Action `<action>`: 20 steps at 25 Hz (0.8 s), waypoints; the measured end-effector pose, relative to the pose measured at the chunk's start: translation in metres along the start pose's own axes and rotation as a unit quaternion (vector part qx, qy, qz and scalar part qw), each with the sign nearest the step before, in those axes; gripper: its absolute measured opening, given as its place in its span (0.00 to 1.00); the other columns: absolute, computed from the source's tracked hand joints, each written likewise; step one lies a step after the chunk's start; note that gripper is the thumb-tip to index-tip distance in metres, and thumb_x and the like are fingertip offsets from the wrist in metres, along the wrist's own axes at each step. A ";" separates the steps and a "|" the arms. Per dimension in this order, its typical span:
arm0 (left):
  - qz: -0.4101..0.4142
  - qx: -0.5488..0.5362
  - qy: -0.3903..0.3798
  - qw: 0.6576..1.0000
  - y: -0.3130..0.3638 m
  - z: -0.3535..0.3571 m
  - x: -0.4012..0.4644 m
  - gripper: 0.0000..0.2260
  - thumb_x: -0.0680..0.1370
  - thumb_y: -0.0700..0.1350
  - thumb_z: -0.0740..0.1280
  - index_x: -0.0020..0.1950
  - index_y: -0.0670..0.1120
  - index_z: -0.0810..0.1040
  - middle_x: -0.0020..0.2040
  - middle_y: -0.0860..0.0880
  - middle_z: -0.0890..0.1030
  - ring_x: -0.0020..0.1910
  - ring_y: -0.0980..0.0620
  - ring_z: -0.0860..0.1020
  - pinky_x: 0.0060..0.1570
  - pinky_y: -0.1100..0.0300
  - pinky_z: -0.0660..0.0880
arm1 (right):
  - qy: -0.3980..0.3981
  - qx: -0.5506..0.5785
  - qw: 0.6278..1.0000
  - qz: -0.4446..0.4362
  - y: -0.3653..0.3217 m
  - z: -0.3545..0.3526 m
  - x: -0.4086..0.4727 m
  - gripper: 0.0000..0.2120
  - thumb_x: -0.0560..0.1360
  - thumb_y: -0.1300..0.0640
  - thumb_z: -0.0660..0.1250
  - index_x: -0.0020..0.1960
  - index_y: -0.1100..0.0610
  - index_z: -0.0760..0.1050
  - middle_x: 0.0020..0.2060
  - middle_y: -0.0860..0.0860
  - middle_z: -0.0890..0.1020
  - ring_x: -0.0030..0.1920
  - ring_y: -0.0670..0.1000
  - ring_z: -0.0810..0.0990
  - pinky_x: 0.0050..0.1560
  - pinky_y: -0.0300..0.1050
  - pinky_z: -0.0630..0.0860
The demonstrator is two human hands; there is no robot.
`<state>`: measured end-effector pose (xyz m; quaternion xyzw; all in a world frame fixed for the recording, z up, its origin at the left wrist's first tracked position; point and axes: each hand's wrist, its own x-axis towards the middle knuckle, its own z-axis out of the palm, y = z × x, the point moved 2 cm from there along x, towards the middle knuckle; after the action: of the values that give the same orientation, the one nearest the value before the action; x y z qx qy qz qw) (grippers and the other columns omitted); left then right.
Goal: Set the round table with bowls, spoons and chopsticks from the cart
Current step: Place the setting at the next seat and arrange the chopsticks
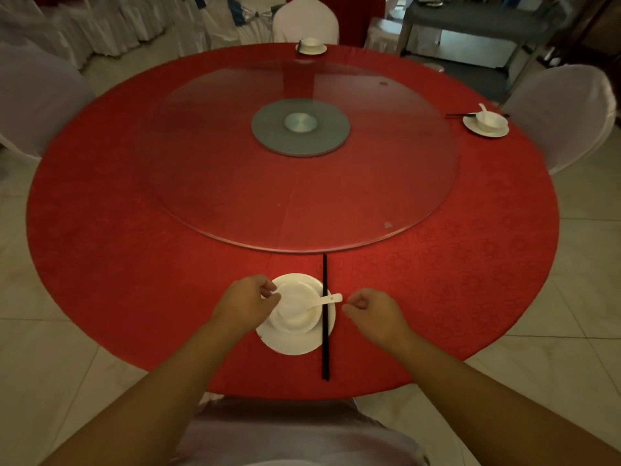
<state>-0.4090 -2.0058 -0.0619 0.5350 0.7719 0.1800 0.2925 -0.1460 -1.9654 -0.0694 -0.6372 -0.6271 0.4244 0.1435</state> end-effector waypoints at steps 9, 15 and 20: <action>0.220 0.209 -0.009 0.953 0.215 0.017 0.018 0.15 0.76 0.56 0.69 0.59 0.51 0.81 0.55 0.49 0.82 0.55 0.47 0.81 0.55 0.54 0.77 | 0.075 -0.207 0.962 -0.164 0.017 -0.183 0.014 0.16 0.76 0.47 0.68 0.60 0.54 0.78 0.53 0.53 0.82 0.56 0.53 0.80 0.59 0.48 0.75; 0.285 0.222 0.005 0.932 0.435 0.110 0.039 0.16 0.75 0.57 0.69 0.60 0.51 0.81 0.57 0.49 0.81 0.57 0.48 0.80 0.58 0.54 0.76 | 0.139 -0.242 0.944 -0.177 0.095 -0.386 0.038 0.19 0.76 0.44 0.67 0.61 0.54 0.78 0.55 0.53 0.81 0.58 0.55 0.79 0.59 0.49 0.75; 0.320 0.193 0.029 0.927 0.623 0.189 0.068 0.17 0.75 0.58 0.70 0.60 0.51 0.81 0.57 0.50 0.81 0.55 0.50 0.80 0.57 0.55 0.76 | 0.177 -0.258 0.937 -0.153 0.164 -0.573 0.065 0.19 0.76 0.45 0.67 0.62 0.54 0.78 0.57 0.53 0.81 0.58 0.55 0.79 0.58 0.48 0.76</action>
<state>0.1440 -1.7233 0.1440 0.7943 0.5875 0.1273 0.0883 0.3687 -1.7341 0.1330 -0.6132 -0.7696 0.1016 0.1464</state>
